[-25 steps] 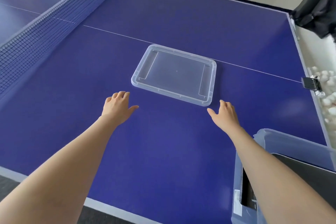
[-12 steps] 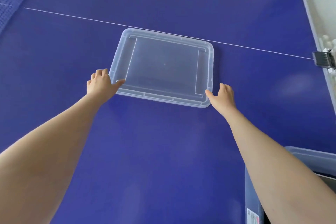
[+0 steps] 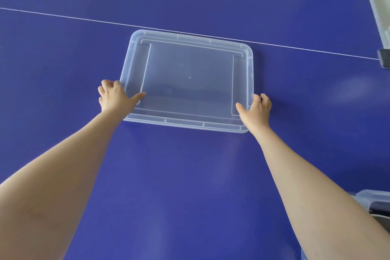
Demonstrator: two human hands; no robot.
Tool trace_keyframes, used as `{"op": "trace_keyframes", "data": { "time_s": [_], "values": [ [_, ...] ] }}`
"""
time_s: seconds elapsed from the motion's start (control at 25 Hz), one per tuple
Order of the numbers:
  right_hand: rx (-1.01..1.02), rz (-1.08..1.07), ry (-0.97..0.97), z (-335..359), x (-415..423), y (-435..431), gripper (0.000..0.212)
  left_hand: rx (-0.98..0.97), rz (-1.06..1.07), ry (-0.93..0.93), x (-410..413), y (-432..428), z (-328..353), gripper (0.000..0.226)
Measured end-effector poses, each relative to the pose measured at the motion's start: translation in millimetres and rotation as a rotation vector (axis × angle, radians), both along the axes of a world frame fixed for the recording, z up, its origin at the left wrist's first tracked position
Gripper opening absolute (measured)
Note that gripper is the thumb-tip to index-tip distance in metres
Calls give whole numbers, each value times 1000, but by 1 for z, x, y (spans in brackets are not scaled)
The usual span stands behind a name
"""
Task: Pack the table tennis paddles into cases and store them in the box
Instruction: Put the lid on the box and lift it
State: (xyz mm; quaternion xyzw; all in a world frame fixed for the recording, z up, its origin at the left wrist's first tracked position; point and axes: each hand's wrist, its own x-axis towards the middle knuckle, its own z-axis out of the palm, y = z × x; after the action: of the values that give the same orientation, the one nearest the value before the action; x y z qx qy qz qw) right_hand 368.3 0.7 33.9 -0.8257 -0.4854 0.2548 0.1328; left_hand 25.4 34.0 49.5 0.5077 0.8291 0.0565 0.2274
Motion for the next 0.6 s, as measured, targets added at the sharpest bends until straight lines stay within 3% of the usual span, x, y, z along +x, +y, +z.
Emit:
{"op": "trace_keyframes", "data": {
  "time_s": [0.2,0.6],
  "values": [
    [80,-76,67,16,-3,-3,61,-11,100,-128,5,-7,9,85],
    [136,-110,151,80,3,-67,56,109,124,-306,7,-79,63,85]
  ]
}}
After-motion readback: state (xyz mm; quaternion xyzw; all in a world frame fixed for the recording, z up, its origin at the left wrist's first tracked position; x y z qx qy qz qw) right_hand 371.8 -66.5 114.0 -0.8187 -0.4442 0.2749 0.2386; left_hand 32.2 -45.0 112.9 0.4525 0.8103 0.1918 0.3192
